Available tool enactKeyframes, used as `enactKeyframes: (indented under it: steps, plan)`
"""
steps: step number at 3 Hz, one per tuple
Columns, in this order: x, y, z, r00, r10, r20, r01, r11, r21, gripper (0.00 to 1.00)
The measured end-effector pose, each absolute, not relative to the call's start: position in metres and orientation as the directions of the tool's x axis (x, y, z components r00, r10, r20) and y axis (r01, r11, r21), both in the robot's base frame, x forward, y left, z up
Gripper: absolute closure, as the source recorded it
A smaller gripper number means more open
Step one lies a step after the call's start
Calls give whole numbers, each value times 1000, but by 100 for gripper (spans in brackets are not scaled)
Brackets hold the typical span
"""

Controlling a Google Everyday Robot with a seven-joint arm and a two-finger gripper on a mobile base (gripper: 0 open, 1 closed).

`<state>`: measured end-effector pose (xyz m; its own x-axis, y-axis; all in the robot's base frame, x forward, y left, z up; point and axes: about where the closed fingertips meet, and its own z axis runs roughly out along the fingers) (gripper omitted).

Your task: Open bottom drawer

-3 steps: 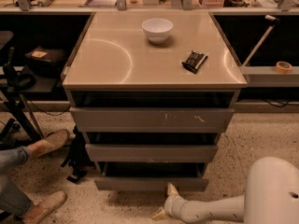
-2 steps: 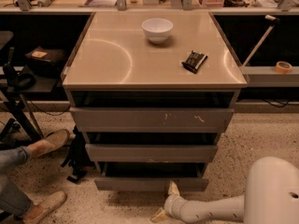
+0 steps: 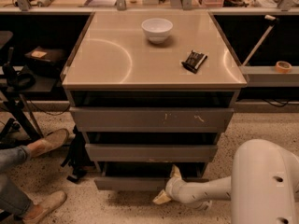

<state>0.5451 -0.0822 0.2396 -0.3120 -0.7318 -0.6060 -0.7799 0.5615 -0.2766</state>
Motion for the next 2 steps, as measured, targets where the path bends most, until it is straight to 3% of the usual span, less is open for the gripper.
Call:
enactKeyframes:
  steps: [2]
  plan:
    - [554, -88, 230, -337, -727, -598, -777, 574, -259, 0]
